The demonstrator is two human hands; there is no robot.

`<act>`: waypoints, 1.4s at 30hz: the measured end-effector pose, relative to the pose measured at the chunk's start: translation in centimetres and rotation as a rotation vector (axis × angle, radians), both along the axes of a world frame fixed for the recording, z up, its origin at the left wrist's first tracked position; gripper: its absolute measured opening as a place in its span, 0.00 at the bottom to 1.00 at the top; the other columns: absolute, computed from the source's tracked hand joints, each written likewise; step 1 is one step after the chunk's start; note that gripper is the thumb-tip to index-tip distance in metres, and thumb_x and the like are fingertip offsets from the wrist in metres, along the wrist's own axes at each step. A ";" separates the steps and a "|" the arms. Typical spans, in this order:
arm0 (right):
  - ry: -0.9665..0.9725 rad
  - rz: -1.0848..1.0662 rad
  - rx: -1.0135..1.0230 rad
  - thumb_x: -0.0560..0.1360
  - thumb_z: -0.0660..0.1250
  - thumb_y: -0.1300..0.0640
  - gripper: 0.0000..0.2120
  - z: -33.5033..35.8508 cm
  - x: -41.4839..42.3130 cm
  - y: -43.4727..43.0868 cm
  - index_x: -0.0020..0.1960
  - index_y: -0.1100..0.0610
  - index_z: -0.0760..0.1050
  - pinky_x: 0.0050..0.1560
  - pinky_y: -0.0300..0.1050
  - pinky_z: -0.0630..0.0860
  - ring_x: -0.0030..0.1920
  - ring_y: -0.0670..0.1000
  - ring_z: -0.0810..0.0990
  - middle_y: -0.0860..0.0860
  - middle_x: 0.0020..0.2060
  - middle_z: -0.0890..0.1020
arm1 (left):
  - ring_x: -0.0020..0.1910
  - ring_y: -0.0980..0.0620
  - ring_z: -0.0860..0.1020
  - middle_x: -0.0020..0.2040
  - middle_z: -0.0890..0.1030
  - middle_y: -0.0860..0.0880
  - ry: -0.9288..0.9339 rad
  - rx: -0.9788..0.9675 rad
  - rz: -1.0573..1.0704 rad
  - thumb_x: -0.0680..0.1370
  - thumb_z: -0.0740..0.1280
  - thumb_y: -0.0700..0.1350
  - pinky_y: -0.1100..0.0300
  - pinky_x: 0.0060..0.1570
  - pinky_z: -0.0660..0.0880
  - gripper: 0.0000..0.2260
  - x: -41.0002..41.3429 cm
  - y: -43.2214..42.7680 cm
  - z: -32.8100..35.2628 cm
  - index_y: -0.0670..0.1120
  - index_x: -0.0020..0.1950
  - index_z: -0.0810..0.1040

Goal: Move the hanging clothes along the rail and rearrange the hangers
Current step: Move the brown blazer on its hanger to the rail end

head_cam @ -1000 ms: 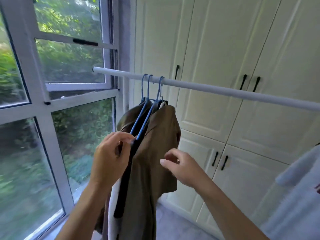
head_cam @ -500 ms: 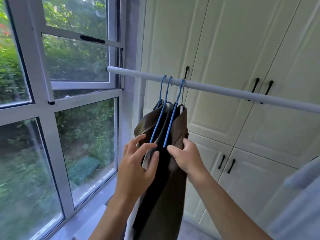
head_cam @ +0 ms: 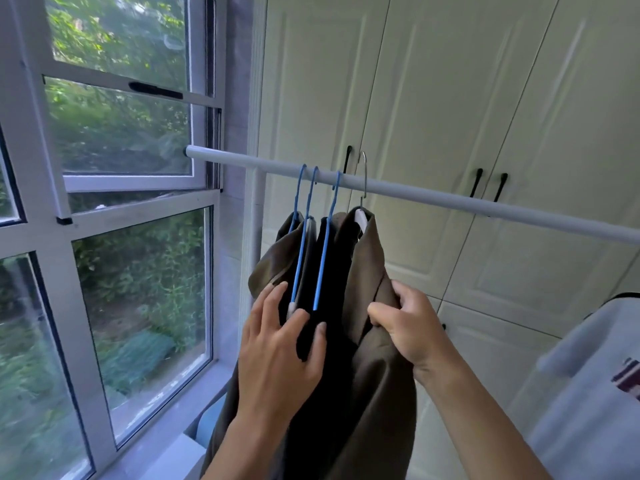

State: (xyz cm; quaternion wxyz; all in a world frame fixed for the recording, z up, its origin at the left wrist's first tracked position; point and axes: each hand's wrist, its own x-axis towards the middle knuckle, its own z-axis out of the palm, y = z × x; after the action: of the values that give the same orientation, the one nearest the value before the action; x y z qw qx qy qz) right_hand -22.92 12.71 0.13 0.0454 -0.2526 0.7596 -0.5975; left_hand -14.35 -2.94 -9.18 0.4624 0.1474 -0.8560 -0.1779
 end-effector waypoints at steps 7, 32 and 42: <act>0.074 0.082 0.096 0.72 0.64 0.71 0.13 3.7 -0.3 10.0 0.37 0.56 0.79 0.29 0.37 0.71 0.28 0.45 0.75 0.46 0.27 0.77 | 0.67 0.40 0.74 0.68 0.74 0.45 -0.001 -0.012 0.103 0.78 0.64 0.48 0.44 0.60 0.76 0.13 -0.8 0.9 0.5 0.46 0.60 0.78; 0.090 0.216 0.384 0.59 0.70 0.58 0.19 4.4 -3.0 34.8 0.48 0.63 0.82 0.48 0.54 0.74 0.45 0.61 0.80 0.65 0.43 0.80 | 0.37 0.48 0.79 0.35 0.81 0.52 -0.259 -0.285 -0.543 0.77 0.54 0.71 0.51 0.38 0.73 0.25 -11.4 14.4 8.7 0.50 0.44 0.75; 1.005 -0.864 0.366 0.71 0.72 0.46 0.20 -3.2 -3.0 30.3 0.35 0.59 0.69 0.44 0.49 0.68 0.39 0.54 0.69 0.52 0.35 0.70 | 0.35 0.48 0.72 0.32 0.72 0.55 -0.360 -0.251 -0.418 0.80 0.56 0.68 0.53 0.37 0.67 0.24 -11.6 17.5 10.9 0.53 0.33 0.64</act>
State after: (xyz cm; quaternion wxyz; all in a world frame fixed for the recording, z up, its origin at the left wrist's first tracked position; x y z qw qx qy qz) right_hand -25.97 43.03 -3.06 -0.5130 -0.1618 0.8097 -0.2345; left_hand -25.94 14.52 1.76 0.2714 -0.0613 -0.9512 -0.1331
